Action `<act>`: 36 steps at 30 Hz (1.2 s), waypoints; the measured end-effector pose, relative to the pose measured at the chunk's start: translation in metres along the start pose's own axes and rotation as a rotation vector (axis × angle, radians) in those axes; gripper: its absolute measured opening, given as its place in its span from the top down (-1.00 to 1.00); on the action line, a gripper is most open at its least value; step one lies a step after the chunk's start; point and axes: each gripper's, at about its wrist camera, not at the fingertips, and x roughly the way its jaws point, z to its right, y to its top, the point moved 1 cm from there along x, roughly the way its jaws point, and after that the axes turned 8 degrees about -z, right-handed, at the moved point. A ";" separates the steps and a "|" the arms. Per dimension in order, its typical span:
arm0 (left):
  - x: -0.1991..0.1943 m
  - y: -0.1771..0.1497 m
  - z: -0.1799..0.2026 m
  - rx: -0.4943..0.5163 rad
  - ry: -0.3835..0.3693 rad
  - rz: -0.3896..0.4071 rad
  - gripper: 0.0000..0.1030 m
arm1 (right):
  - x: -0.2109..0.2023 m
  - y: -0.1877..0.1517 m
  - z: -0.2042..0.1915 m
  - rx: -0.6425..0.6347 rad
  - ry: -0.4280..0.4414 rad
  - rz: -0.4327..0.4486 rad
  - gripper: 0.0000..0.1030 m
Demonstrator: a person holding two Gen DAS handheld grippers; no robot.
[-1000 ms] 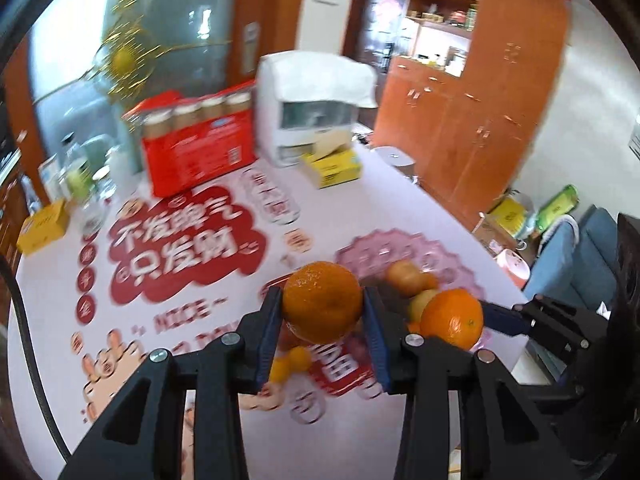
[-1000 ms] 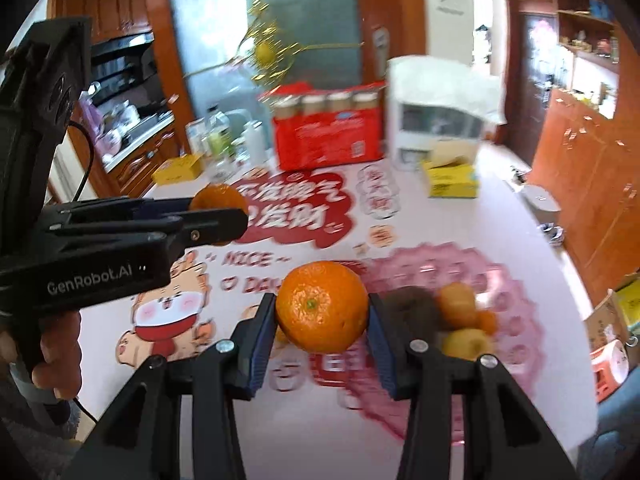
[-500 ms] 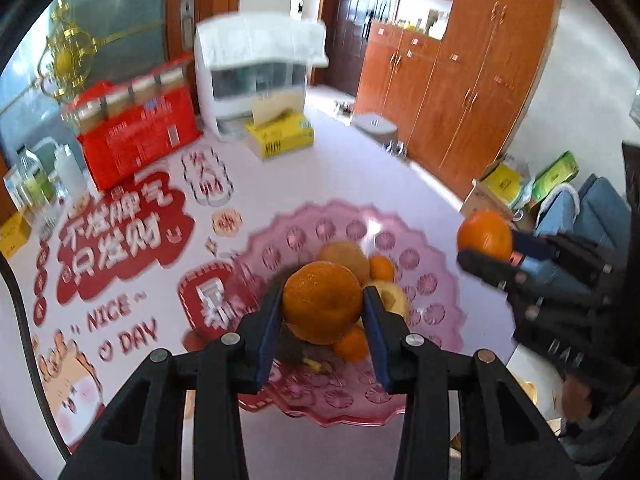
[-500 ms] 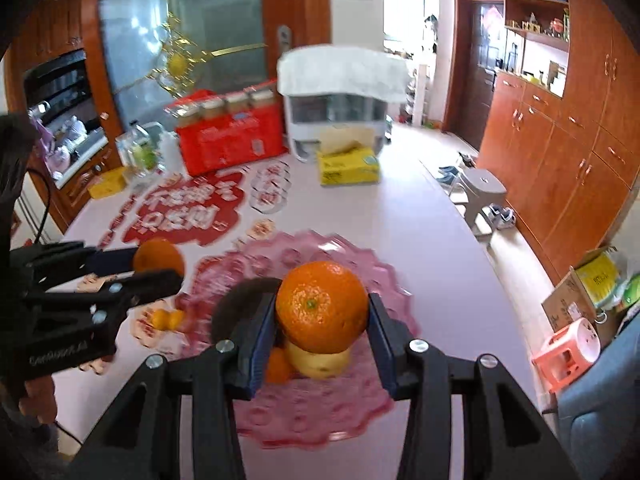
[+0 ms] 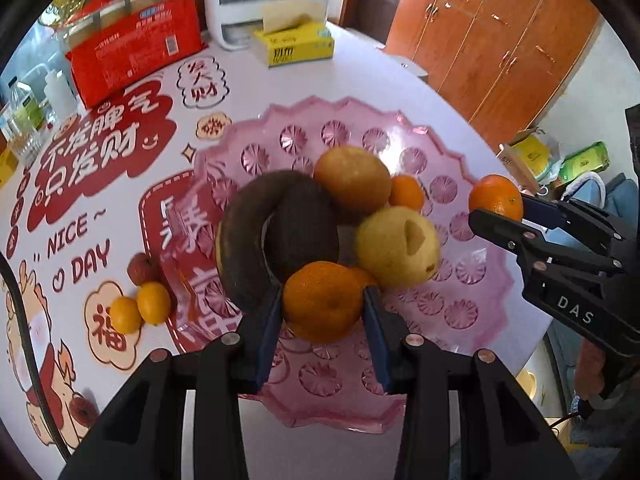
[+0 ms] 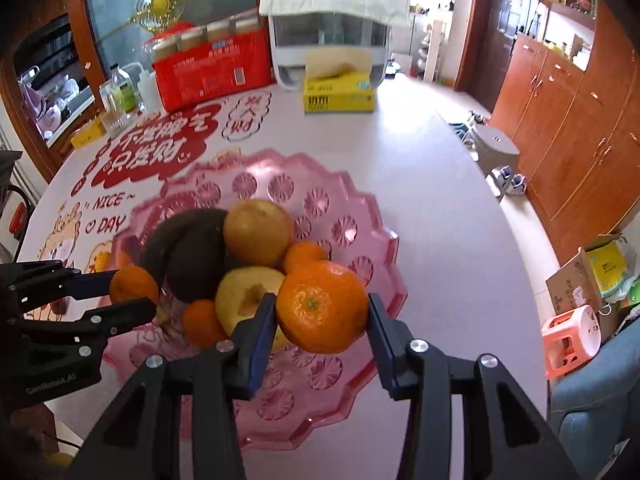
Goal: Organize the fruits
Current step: 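Lower both mandarins into the plate and open both grippers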
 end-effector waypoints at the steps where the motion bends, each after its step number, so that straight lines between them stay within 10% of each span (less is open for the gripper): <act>1: 0.001 -0.001 0.001 -0.002 0.000 -0.005 0.26 | 0.003 0.000 0.001 -0.002 0.003 -0.005 0.14; 21: 0.016 -0.005 0.008 0.003 0.024 -0.051 0.22 | 0.034 0.000 0.009 0.041 0.044 -0.086 0.10; 36: -0.007 -0.009 0.000 -0.025 0.049 -0.001 -0.24 | 0.014 0.002 0.003 0.045 0.057 -0.025 -0.07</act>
